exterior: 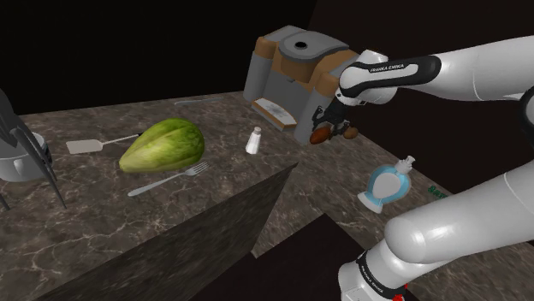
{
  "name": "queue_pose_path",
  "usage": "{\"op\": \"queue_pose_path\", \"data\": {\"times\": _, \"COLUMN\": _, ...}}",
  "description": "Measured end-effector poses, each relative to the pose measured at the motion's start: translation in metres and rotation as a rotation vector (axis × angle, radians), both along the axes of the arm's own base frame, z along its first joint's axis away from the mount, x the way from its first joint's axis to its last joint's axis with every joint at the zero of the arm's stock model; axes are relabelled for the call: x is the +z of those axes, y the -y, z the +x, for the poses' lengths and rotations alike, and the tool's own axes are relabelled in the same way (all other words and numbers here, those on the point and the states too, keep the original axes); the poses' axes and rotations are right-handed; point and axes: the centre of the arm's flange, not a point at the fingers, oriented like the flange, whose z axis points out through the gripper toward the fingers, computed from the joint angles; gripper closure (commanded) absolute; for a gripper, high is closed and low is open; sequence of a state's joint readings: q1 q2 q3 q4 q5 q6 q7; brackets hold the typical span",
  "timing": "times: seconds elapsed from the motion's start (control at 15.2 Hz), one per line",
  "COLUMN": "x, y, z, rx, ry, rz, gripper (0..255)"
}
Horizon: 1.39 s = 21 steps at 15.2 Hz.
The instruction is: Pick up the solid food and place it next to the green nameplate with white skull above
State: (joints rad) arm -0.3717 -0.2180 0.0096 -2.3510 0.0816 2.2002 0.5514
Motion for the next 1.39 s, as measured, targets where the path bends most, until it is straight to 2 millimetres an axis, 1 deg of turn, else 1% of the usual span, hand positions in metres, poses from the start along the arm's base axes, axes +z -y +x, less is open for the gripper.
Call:
{"op": "queue_pose_path", "data": {"times": 0.53, "x": 0.042, "y": -0.002, "z": 0.001, "rx": 0.0, "ry": 0.0, "rz": 0.0, "gripper": 255}}
{"op": "queue_pose_path", "data": {"times": 0.86, "x": 0.068, "y": 0.0, "z": 0.001, "rx": 0.0, "ry": 0.0, "rz": 0.0, "gripper": 255}}
{"op": "queue_pose_path", "data": {"times": 0.92, "x": 0.07, "y": 0.002, "z": -0.005, "rx": 0.0, "ry": 0.0, "rz": 0.0, "gripper": 255}}
{"op": "queue_pose_path", "data": {"times": 0.99, "x": 0.072, "y": 0.005, "z": -0.016, "rx": 0.0, "ry": -0.001, "rz": 0.0, "gripper": 255}}
{"op": "queue_pose_path", "data": {"times": 1.19, "x": 0.075, "y": 0.021, "z": -0.05, "rx": -0.001, "ry": 0.0, "rz": 0.0, "gripper": 255}}
{"op": "queue_pose_path", "data": {"times": 1.39, "x": 0.071, "y": 0.037, "z": -0.084, "rx": -0.001, "ry": -0.001, "rz": -0.001, "gripper": 255}}
